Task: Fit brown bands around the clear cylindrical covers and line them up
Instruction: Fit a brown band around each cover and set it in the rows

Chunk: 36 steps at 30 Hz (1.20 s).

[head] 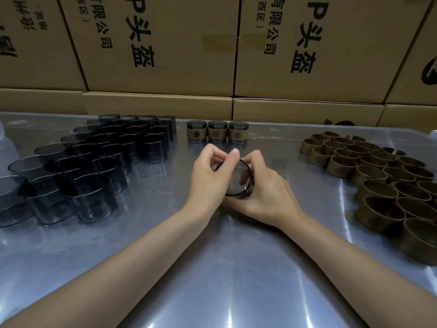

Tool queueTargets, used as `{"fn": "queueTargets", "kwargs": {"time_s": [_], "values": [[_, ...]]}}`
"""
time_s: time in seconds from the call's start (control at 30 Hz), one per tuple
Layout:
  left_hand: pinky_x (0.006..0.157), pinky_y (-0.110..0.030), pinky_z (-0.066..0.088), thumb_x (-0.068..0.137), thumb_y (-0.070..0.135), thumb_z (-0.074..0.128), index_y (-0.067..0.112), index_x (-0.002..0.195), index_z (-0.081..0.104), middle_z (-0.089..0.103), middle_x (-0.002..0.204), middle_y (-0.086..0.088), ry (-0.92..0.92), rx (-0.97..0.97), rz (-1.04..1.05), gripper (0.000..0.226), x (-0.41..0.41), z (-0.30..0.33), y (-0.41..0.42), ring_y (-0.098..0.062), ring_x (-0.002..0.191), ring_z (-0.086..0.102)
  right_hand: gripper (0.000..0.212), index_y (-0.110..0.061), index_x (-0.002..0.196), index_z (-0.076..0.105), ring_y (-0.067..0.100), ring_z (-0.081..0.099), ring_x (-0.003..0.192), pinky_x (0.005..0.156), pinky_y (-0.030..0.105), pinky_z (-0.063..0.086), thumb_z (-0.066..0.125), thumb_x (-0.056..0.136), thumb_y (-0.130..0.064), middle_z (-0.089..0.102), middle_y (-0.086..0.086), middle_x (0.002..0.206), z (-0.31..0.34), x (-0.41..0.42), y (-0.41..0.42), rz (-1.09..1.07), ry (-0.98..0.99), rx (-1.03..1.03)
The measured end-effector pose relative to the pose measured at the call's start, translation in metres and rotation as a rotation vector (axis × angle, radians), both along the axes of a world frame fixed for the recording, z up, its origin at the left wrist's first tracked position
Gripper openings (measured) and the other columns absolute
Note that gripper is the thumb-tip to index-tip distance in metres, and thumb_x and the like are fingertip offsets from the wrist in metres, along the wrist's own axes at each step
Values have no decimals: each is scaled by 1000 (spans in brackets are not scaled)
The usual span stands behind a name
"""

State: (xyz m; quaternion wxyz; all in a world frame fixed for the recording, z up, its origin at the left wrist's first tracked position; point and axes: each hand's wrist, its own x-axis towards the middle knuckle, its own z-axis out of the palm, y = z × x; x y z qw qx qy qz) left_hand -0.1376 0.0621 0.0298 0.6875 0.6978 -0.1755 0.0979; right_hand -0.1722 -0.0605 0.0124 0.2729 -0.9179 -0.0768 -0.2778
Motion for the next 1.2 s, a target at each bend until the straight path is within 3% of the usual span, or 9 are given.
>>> {"fn": "queueTargets", "kwargs": {"time_s": [0.1,0.2,0.3,0.43,0.6,0.83,0.93,1.03,1.2], "values": [[63,-18,48,95,29,58,19,73,55,65,71,8,35,-42,-38,24,4,0,1,0,69,62,62,-34,98,33,17,63,87,63,36,49,74,62,-63,61,-16,95,0,2,-1,-23,20,22],[75,-26,49,100,26,44,28,85,66,73,89,7,86,-98,-163,27,7,-3,0,-8,88,67,68,-29,111,48,12,57,96,77,39,51,78,59,-62,47,-13,106,1,6,-3,-59,21,143],[80,-22,51,102,33,39,36,104,68,73,101,11,82,-70,-244,30,7,-7,4,-2,98,66,67,-32,121,49,3,57,103,84,27,50,85,66,-42,55,-13,113,2,8,-7,56,80,391],[96,-18,43,86,39,53,31,126,58,62,125,10,-20,-6,-254,42,7,-8,8,-1,118,55,64,-37,133,43,6,66,76,58,22,53,75,81,-16,65,-1,99,10,9,-14,171,288,857],[86,-13,46,87,13,67,18,119,63,68,111,5,-167,13,-218,32,2,-6,8,0,102,63,33,-22,104,61,12,60,53,47,20,48,53,88,-49,67,0,79,21,9,-8,304,581,1156],[73,-13,50,84,11,72,13,102,71,70,91,-2,-39,-133,-258,18,-11,3,-1,-1,82,65,48,-10,93,59,14,27,39,39,21,25,34,93,-51,48,4,57,16,13,2,205,430,1153],[69,-15,51,81,16,74,17,97,74,73,87,0,89,-207,-300,16,-16,8,-2,-5,82,69,48,-9,94,61,15,24,43,38,18,22,35,92,-50,48,5,59,14,13,1,186,395,1194],[75,-24,57,84,22,71,13,99,76,75,97,-10,205,-261,-334,18,-15,13,0,-20,93,71,45,-15,68,57,11,30,36,36,15,21,38,92,-49,47,0,53,14,12,0,188,381,1215],[79,-14,52,93,24,58,18,104,74,75,99,-5,194,-195,-470,21,-7,14,6,-10,96,69,41,-18,69,57,10,26,32,40,13,16,39,89,-49,45,3,62,17,13,-6,233,425,1274]]}}
